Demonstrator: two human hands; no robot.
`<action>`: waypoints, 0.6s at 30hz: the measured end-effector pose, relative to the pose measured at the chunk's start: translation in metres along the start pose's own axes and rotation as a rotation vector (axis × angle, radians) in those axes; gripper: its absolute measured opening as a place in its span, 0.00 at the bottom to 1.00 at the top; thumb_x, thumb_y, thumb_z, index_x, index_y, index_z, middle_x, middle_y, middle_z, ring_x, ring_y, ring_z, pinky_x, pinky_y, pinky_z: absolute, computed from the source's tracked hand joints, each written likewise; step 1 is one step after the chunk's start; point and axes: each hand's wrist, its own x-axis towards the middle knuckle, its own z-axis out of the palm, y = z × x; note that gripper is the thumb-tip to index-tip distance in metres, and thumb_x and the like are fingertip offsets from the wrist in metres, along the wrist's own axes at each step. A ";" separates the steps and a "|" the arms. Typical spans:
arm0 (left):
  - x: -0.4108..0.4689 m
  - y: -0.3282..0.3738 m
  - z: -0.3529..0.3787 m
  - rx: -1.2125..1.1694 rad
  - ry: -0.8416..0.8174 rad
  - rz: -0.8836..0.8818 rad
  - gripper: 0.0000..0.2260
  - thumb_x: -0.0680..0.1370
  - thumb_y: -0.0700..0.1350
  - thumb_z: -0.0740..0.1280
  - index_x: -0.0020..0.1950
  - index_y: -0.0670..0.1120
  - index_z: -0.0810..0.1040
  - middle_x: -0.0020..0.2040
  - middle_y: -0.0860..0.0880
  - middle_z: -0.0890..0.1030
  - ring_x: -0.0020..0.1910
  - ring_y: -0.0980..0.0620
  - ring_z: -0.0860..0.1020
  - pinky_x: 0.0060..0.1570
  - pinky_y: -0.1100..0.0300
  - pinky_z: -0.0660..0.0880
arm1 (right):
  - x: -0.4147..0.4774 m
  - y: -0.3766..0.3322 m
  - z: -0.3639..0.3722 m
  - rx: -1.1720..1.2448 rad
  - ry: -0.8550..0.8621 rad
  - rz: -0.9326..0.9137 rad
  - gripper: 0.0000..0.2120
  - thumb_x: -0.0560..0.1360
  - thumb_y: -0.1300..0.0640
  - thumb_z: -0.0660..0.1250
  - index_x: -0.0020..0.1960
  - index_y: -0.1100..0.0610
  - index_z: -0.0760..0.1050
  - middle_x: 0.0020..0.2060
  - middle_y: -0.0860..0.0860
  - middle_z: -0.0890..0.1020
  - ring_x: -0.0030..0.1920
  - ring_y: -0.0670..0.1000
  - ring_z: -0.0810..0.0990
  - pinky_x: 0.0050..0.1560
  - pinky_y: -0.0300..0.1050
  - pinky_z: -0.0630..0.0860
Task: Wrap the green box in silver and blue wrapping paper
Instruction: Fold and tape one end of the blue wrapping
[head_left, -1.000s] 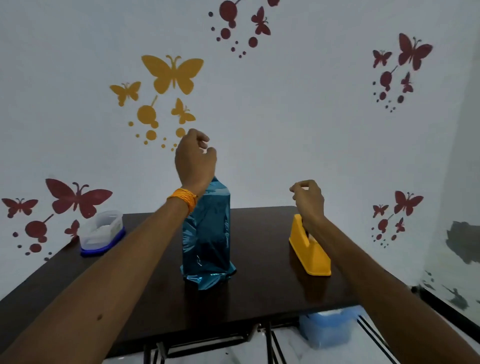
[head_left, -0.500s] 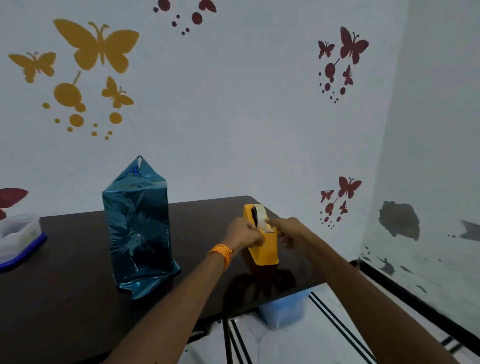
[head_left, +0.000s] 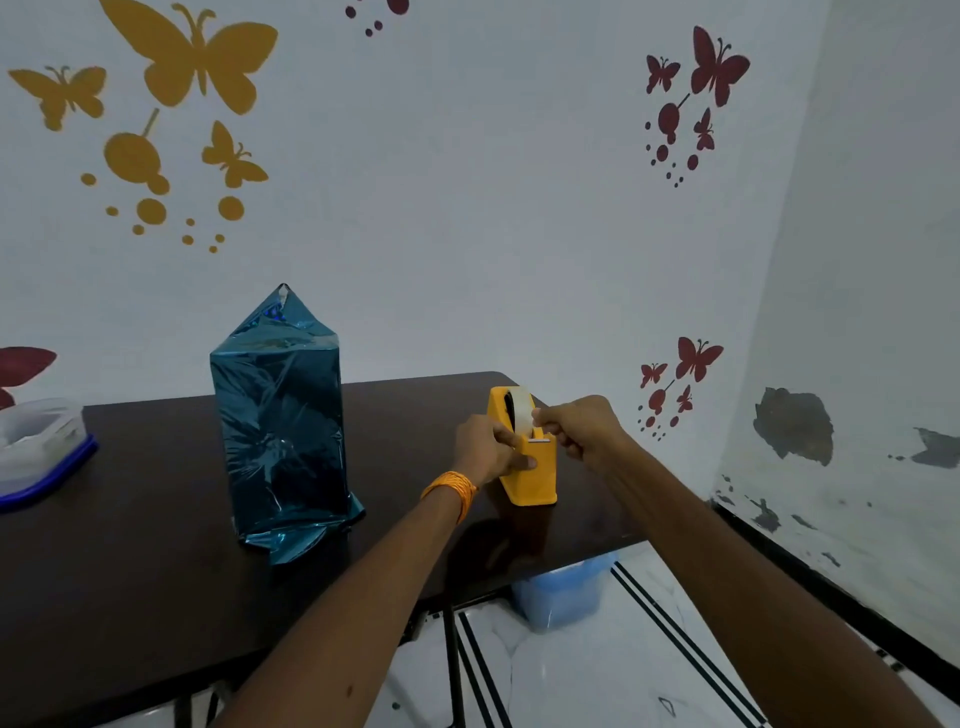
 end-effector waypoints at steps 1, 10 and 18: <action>-0.003 0.001 0.001 -0.004 0.013 -0.001 0.19 0.64 0.43 0.83 0.51 0.40 0.84 0.47 0.43 0.85 0.45 0.45 0.84 0.49 0.50 0.82 | -0.006 0.005 -0.001 0.003 0.006 0.013 0.11 0.72 0.56 0.77 0.42 0.65 0.80 0.31 0.54 0.77 0.29 0.50 0.72 0.30 0.42 0.69; -0.002 -0.006 0.005 0.047 0.071 0.050 0.19 0.63 0.47 0.83 0.50 0.43 0.85 0.49 0.46 0.85 0.49 0.49 0.82 0.51 0.51 0.81 | -0.035 0.044 0.009 0.224 0.042 0.065 0.10 0.72 0.62 0.74 0.34 0.62 0.76 0.28 0.54 0.73 0.26 0.50 0.69 0.27 0.42 0.67; 0.005 -0.008 0.005 0.088 0.011 0.044 0.22 0.63 0.45 0.83 0.54 0.43 0.84 0.51 0.46 0.84 0.51 0.48 0.82 0.55 0.51 0.80 | -0.040 0.045 0.013 -0.223 0.192 -0.292 0.19 0.74 0.60 0.70 0.26 0.56 0.70 0.22 0.50 0.69 0.25 0.46 0.67 0.30 0.38 0.64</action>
